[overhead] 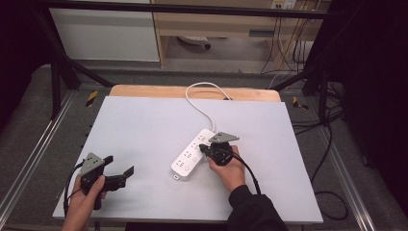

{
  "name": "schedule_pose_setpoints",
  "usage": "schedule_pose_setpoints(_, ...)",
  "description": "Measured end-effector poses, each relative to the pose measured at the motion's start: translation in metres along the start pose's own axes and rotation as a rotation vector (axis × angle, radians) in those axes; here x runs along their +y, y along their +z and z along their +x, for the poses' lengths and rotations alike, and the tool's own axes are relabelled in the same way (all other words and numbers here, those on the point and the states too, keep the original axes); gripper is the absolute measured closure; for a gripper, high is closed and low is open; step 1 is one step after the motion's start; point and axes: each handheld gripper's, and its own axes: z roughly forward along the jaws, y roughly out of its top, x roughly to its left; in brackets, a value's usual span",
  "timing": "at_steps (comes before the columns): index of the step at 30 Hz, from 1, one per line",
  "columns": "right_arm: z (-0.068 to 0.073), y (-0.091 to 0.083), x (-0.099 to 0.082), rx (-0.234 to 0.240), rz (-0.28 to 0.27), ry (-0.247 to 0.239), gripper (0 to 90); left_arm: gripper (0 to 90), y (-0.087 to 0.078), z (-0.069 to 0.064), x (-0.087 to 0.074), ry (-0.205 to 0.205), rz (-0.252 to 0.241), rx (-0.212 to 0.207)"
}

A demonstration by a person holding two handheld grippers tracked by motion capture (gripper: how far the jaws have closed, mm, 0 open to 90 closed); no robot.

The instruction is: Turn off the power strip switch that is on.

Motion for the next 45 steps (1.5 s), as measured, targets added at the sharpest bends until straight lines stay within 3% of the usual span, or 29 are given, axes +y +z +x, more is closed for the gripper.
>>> schedule_pose_setpoints(5, -0.001, 0.001, -0.004, 0.005, -0.014, 0.024, 90.0, 7.2, 0.000, 0.000, 0.000, -0.002, 0.000, -0.001)
schedule_pose_setpoints(22, 0.000, 0.002, -0.007, -0.005, -0.038, 0.000, 90.0, 7.4, -0.001, 0.003, -0.001, -0.014, 0.007, 0.005)
schedule_pose_setpoints(27, -0.001, 0.002, -0.011, -0.001, -0.066, 0.023, 90.0, 7.4, -0.001, 0.002, -0.001, -0.008, 0.006, 0.009)
schedule_pose_setpoints(45, -0.001, 0.002, -0.016, -0.004, -0.101, 0.039, 90.0, 7.4, 0.000, 0.001, -0.001, -0.005, 0.011, 0.000)
